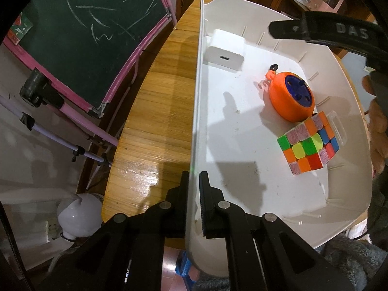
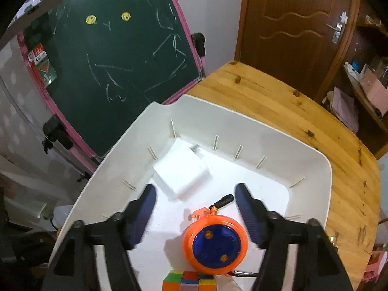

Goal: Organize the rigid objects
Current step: 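Lower the white charger into the tray corner and open the right gripper, then move the right gripper back to the green jar with gold lid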

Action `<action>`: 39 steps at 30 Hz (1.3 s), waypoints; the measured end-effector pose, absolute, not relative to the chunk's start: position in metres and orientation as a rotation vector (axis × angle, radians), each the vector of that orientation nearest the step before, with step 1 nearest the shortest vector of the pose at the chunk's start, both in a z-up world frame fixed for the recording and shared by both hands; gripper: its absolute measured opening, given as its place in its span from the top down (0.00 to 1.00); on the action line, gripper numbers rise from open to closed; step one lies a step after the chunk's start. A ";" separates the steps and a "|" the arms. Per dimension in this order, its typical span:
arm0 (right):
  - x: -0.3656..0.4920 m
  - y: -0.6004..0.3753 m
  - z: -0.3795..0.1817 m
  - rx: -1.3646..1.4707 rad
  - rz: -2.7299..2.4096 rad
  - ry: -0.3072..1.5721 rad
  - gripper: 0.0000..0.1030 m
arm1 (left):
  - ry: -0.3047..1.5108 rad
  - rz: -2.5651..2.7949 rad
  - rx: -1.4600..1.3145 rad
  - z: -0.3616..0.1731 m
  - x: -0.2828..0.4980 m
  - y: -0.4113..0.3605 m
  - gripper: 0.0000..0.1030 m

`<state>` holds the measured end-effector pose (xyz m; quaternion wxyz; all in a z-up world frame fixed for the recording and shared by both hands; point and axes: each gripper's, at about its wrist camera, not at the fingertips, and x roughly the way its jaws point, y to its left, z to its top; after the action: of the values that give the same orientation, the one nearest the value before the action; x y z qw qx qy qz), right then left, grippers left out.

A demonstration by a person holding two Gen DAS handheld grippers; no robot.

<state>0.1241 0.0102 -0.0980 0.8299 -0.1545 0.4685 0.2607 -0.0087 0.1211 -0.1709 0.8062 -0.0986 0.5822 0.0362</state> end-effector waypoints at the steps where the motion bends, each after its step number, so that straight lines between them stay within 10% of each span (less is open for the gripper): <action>1: 0.123 0.008 -0.096 -0.323 0.552 0.986 0.31 | 1.247 0.078 -0.211 -0.171 -0.008 0.121 0.93; 39: 0.020 -0.131 0.003 -0.168 0.353 0.669 0.31 | 1.268 0.166 -0.174 -0.171 -0.005 0.112 0.93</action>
<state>0.0196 -0.1313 0.0031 0.9260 -0.0817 0.3260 0.1720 -0.0052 0.1121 -0.1711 0.7990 -0.0813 0.5907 0.0774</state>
